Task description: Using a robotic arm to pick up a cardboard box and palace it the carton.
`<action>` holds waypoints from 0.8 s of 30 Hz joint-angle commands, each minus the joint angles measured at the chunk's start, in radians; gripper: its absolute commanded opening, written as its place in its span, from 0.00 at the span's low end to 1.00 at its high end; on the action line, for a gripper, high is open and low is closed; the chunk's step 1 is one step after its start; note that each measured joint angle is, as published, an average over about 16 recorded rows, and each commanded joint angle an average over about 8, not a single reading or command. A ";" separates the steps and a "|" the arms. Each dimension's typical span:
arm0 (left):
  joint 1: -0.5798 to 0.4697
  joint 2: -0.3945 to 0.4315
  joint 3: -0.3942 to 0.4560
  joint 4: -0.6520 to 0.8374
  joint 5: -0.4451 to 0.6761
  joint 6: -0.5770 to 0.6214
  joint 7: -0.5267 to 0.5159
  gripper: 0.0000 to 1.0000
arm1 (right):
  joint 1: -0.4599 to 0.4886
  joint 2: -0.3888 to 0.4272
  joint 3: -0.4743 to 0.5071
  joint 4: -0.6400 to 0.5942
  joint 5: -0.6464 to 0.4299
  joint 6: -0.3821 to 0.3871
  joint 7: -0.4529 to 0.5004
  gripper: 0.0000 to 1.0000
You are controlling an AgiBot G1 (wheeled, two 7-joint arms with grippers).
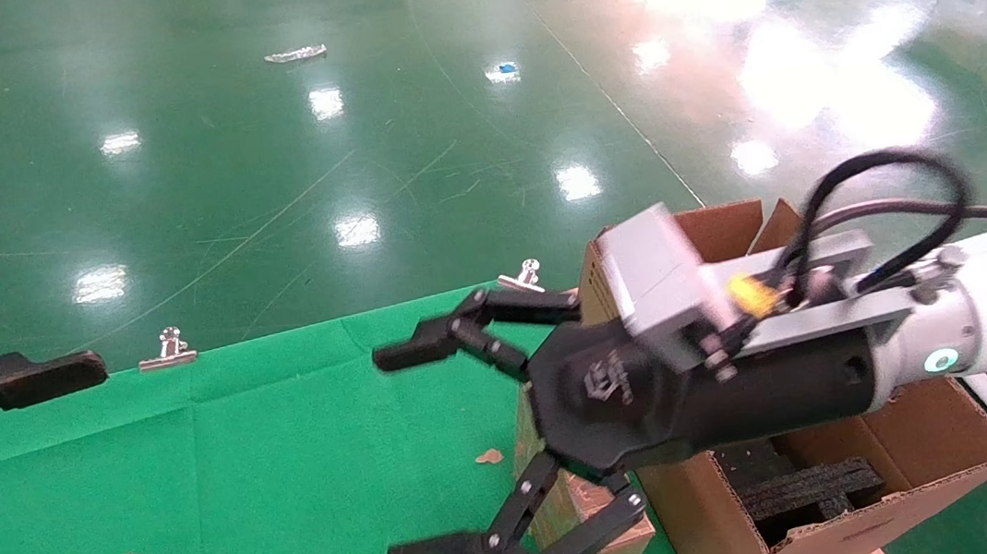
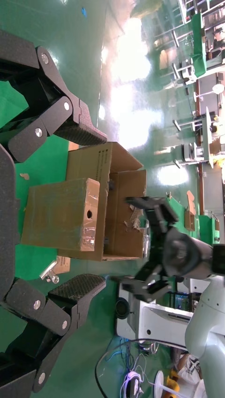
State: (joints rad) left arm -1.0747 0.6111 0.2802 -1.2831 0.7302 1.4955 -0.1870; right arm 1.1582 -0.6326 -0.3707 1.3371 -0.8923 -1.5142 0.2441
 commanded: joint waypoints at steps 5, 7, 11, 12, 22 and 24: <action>0.000 0.000 0.001 0.000 0.000 0.000 0.000 1.00 | 0.116 -0.049 -0.118 0.018 -0.183 -0.026 0.097 1.00; 0.000 0.000 0.001 0.000 0.000 0.000 0.000 1.00 | 0.164 -0.076 -0.171 0.018 -0.253 -0.033 0.151 1.00; 0.000 0.000 0.001 0.000 -0.001 0.000 0.001 1.00 | 0.257 -0.126 -0.278 0.017 -0.382 -0.045 0.247 1.00; 0.000 0.000 0.001 0.000 -0.001 0.000 0.001 1.00 | 0.279 -0.137 -0.304 0.017 -0.412 -0.048 0.267 1.00; -0.001 -0.001 0.002 0.000 -0.001 0.000 0.001 1.00 | 0.510 -0.200 -0.552 0.019 -0.614 -0.063 0.385 1.00; -0.001 -0.001 0.002 0.000 -0.001 -0.001 0.001 1.00 | 0.574 -0.204 -0.604 0.020 -0.637 -0.067 0.397 1.00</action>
State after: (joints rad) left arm -1.0753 0.6104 0.2821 -1.2828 0.7290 1.4950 -0.1860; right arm 1.7402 -0.8295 -0.9740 1.3571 -1.5044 -1.5786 0.6387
